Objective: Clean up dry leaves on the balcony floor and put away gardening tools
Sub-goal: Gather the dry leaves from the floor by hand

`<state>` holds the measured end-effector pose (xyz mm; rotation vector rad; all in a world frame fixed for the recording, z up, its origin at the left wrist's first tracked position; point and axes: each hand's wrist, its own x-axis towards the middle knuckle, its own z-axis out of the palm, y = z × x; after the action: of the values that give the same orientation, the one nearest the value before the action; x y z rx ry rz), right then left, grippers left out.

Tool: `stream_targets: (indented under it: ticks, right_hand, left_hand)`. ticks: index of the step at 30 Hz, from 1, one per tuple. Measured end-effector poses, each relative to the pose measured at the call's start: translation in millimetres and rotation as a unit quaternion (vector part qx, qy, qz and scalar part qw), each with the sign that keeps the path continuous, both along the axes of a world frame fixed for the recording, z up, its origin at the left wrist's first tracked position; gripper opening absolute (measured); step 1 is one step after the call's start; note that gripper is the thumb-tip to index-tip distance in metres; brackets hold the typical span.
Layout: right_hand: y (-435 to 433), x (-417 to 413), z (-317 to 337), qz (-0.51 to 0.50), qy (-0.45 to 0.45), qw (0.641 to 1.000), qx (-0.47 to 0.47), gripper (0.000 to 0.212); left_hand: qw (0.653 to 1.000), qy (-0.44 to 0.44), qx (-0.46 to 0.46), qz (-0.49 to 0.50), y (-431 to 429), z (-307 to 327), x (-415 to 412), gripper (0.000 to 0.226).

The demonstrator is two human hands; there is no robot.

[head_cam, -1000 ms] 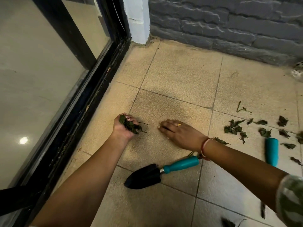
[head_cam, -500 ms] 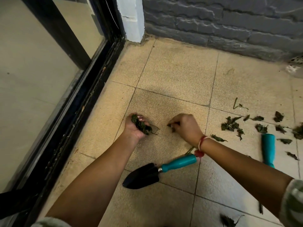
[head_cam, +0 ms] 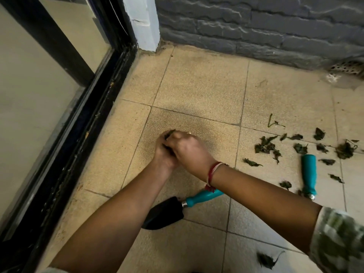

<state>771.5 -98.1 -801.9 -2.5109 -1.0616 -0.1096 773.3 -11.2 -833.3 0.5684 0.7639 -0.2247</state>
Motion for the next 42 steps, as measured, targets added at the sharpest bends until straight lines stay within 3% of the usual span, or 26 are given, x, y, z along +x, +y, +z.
stream_targets:
  ticks: [1, 3, 7, 10, 13, 15, 17, 19, 24, 29, 35, 40, 42]
  right_hand:
    - [-3.7, 2.1, -2.8, 0.013, -0.008, 1.0, -0.016, 0.023]
    - [-12.1, 3.3, -3.5, 0.033, -0.02, 0.998, -0.042, 0.02]
    - [-18.5, -6.0, -2.5, 0.068, -0.025, 0.99, -0.12, 0.014]
    - [-26.2, -1.6, 1.9, 0.096, -0.025, 0.992, -0.077, 0.016]
    - [-37.0, 6.8, 10.9, 0.066, -0.051, 0.996, 0.011, 0.019]
    - [-47.1, 18.0, 24.3, 0.004, 0.017, 0.996, 0.086, 0.011]
    - [-73.8, 39.5, 28.8, -0.091, 0.115, 0.982, 0.121, 0.01]
    - [-113.4, 54.8, 22.3, -0.097, 0.171, 0.979, 0.052, 0.023]
    - [-163.3, 21.2, -13.8, 0.064, 0.274, 0.946, -0.162, 0.066]
    - [-176.1, -5.8, -40.4, 0.168, 0.136, 0.947, -0.236, 0.057]
    - [-190.2, -12.1, -49.0, 0.185, 0.022, 0.967, -0.174, 0.041]
    - [-188.2, -13.2, -46.5, 0.089, 0.008, 0.985, -0.149, 0.031]
    - [-182.7, -6.1, -46.8, -0.03, 0.08, 0.994, -0.072, 0.021]
  left_hand:
    - [0.997, 0.017, -0.074, 0.026, -0.3, -1.9, 1.3, 0.034]
    - [0.994, 0.0, -0.102, 0.032, 0.8, -4.0, -0.1, 0.049]
    - [0.997, -0.014, -0.071, 0.019, -2.6, -8.1, 2.5, 0.056]
    - [0.998, 0.015, -0.065, -0.02, -6.3, -4.1, 4.0, 0.061]
    - [0.999, 0.025, -0.006, -0.028, -17.7, 1.4, 10.2, 0.046]
    - [0.998, 0.047, -0.05, 0.013, -18.0, 2.6, 15.1, 0.041]
    - [0.991, 0.051, -0.098, 0.069, -10.2, 1.4, 19.2, 0.05]
    - [0.988, 0.061, -0.104, 0.101, -0.1, 2.2, 20.3, 0.061]
    - [0.982, 0.066, -0.12, 0.128, 15.2, 1.3, 25.7, 0.062]
    - [0.979, 0.072, -0.132, 0.139, 15.6, -8.2, 23.5, 0.063]
    - [0.98, 0.089, -0.132, 0.122, 8.2, -13.4, 22.3, 0.059]
    - [0.98, 0.103, -0.134, 0.101, -5.6, -10.0, 21.8, 0.062]
    - [0.98, 0.105, -0.143, 0.094, -12.5, -8.1, 20.0, 0.061]
